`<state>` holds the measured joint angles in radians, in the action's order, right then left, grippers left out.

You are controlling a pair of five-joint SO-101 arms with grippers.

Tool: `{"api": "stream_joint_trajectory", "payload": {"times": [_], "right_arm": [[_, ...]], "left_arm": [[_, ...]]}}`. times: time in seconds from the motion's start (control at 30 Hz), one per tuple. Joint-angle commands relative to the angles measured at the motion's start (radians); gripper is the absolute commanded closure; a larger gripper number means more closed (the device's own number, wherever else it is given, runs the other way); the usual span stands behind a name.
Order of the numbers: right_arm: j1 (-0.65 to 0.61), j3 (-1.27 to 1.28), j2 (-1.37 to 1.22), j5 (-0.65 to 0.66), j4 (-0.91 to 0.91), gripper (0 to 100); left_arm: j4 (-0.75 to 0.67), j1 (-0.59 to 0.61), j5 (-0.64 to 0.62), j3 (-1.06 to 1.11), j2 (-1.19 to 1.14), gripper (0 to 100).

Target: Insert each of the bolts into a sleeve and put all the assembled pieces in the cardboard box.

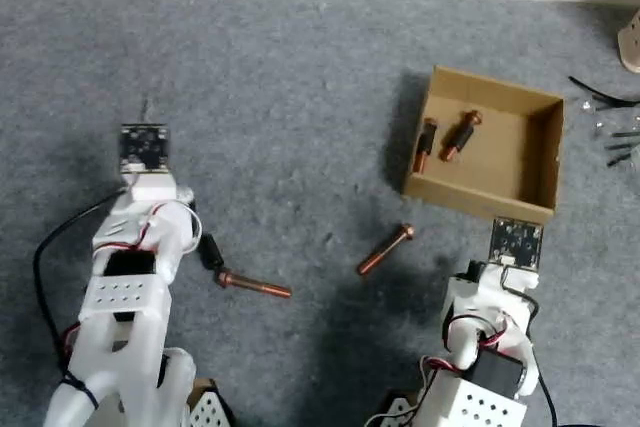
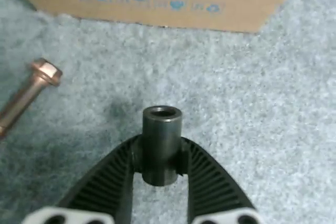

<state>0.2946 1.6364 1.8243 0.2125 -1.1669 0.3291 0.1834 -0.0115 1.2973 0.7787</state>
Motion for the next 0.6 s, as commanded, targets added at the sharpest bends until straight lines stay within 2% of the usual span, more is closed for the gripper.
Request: {"api": "stream_joint_trajectory", "payload": {"times": [0.0, 0.07, 0.13, 0.27, 0.4, 0.57], "right_arm": [[0.007, -0.008, 0.012, -0.008, 0.010, 99.4], [0.007, -0.008, 0.012, -0.008, 0.010, 99.4], [0.007, -0.007, 0.012, -0.008, 0.010, 99.4], [0.007, 0.008, 0.012, -0.008, 0.016, 99.4], [0.007, 0.010, 0.012, -0.008, 0.016, 99.4], [0.007, 0.010, 0.013, -0.008, 0.018, 99.4]], "left_arm": [[0.296, -0.059, 0.041, -0.243, -0.001, 99], [0.523, -0.130, 0.044, -0.407, -0.008, 99], [0.686, -0.245, 0.087, -0.555, -0.042, 99], [0.875, -0.496, 0.219, -0.765, -0.193, 99], [0.873, -0.619, 0.256, -0.846, -0.355, 99], [0.698, -0.682, 0.255, -0.843, -0.533, 99]]}}
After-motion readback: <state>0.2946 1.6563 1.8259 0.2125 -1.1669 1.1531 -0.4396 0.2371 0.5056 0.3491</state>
